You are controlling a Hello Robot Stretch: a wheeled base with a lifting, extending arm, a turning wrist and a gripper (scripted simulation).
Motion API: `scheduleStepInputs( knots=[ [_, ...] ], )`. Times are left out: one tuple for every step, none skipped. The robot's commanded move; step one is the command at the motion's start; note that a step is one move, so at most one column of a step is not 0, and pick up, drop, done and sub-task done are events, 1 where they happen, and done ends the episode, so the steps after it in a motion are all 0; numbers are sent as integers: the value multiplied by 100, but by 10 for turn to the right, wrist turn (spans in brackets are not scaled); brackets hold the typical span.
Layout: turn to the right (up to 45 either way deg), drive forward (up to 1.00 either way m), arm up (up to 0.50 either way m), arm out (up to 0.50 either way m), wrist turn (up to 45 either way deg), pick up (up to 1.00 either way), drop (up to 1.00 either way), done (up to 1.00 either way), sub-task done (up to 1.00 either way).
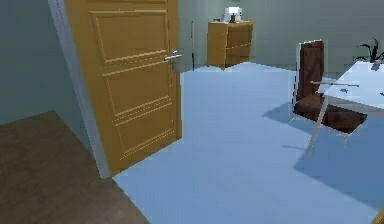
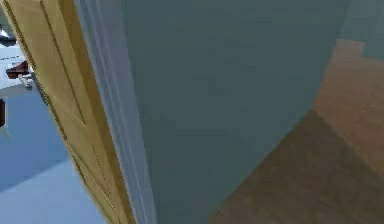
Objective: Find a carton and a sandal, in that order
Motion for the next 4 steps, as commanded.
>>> scheduleStepInputs(
  knots=[
    [0,35,0,0,0,0,0,0,0],
    [120,0,0,0,0,0,0,0,0],
    [0,100,0,0,0,0,0,0,0],
    [30,0,0,0,0,0,0,0,0]
  ],
)
